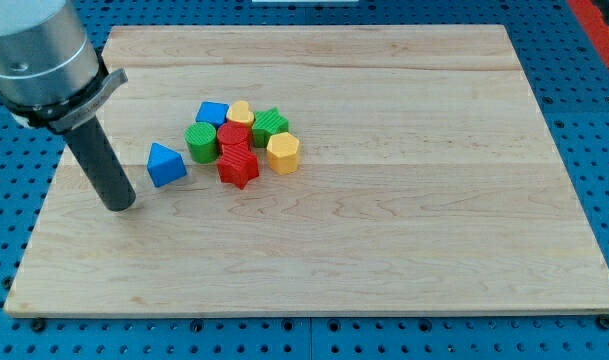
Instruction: Move the blue triangle closer to the red circle
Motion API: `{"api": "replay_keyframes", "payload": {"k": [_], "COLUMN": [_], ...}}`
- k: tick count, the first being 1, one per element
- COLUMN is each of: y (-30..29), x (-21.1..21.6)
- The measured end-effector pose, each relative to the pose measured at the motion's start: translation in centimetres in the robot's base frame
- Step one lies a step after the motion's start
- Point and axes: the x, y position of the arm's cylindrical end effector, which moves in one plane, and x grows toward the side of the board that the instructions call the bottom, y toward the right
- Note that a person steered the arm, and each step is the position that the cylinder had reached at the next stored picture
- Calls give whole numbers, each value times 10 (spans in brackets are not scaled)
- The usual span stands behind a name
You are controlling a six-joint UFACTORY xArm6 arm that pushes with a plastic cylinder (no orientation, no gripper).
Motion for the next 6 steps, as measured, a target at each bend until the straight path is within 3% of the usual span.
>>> {"api": "replay_keyframes", "payload": {"k": [1, 2, 4, 6], "y": [-25, -39, 26, 40], "x": [0, -32, -37, -37]}}
